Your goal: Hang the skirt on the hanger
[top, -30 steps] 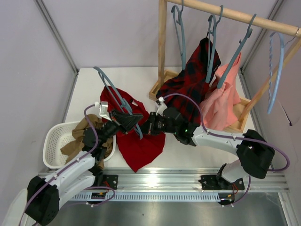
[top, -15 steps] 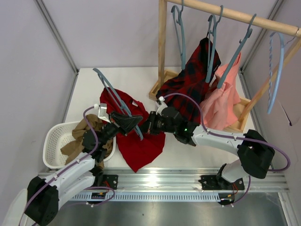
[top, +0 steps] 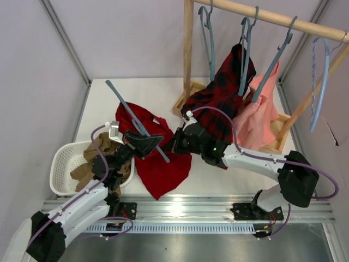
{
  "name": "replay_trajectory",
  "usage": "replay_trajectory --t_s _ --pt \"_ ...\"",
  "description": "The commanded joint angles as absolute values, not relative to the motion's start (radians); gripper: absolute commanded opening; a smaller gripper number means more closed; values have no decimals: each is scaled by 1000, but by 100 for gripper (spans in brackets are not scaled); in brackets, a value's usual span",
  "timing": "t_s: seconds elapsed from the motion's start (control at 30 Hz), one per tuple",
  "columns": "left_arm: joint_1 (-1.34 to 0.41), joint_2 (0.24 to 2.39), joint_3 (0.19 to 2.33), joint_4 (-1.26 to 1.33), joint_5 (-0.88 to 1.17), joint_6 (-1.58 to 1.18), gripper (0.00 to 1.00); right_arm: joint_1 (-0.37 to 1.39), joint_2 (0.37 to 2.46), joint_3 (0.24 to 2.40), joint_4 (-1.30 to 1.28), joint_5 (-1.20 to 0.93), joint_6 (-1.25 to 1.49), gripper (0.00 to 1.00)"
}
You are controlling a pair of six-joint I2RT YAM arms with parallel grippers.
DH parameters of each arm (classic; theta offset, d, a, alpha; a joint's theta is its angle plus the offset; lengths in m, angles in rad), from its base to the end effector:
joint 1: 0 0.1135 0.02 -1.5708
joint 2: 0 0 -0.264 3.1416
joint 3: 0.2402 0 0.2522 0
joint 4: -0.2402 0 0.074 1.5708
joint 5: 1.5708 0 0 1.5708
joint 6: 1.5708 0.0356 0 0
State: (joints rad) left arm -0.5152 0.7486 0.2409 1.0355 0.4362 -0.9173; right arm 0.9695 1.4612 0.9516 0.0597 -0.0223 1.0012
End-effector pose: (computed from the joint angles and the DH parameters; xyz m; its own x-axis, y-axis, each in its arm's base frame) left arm 0.1332 -0.0927 0.2800 -0.3403 -0.6343 -0.6942 0.8126 0.1732 -0.5565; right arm 0.1877 0.2750 0.2611 -0.8365 0.2690 -0.4775 -0.2435 0.5981 0.7636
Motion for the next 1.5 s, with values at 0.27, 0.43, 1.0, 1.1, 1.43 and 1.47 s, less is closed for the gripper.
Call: replay_trajectory --t_s 0.27,0.43,1.0,1.1,1.43,1.47 --pt "-522 729 460 829 426 -943 2 951 1394 1106 -133 23 836 57" --pt "-522 721 622 505 376 -1003 3 954 1261 1172 -276 23 646 73" --pt "-522 856 1048 -44 129 -1042 3 1115 1101 1321 -357 210 273 74" --pt "-522 888 1101 -86 104 -1052 2 1138 1179 1399 -328 241 229 74" --pt "-522 939 1167 -95 107 -1157 2 1143 1359 1540 -244 294 69 62" --pt "-522 943 1169 -94 127 -1164 2 1141 1367 1545 -230 307 58 59"
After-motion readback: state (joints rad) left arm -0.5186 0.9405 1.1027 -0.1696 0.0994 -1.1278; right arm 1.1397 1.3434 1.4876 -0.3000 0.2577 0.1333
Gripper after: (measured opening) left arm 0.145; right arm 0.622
